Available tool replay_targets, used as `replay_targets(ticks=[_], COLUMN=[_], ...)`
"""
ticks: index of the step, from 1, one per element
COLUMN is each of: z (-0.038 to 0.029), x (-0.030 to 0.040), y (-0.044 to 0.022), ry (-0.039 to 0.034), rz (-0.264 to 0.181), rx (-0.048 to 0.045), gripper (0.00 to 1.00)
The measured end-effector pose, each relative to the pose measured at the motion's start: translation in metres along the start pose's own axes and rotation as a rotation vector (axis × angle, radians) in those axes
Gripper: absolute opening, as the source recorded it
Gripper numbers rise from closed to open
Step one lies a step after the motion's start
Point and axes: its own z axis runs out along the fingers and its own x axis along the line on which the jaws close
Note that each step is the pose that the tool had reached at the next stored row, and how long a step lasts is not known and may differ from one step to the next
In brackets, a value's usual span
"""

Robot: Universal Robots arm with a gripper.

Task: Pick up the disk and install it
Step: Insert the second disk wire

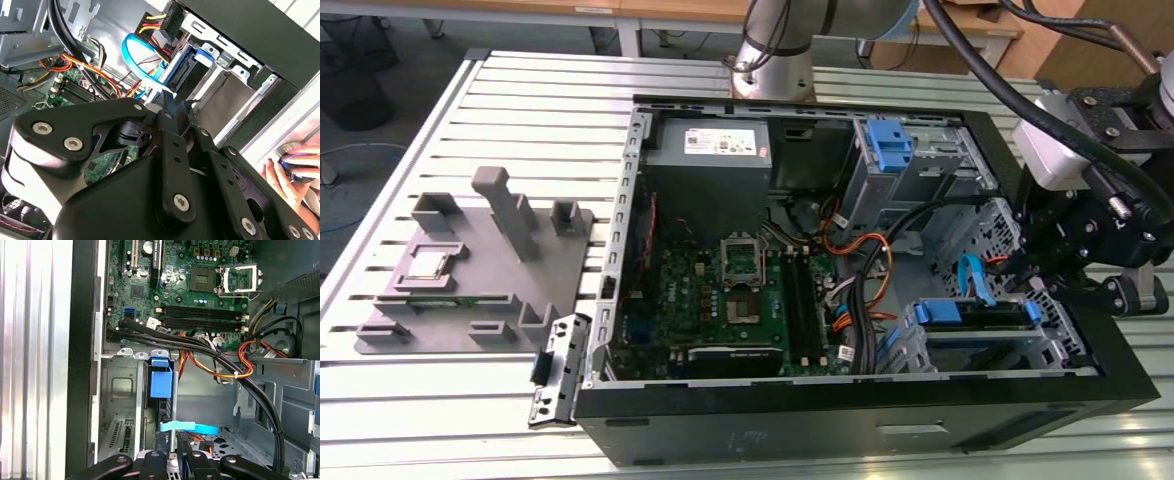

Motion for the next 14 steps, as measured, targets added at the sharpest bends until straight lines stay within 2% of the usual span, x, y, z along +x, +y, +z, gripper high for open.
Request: replay_targets(ticks=[8, 14], z=[0.0002, 0.0017], x=[-0.0012, -0.0127], y=[-0.0004, -0.0054], ry=[-0.0001, -0.0001], rz=[0.000, 0.000], rx=[-0.0002, -0.0002], gripper=[0.24, 0.24])
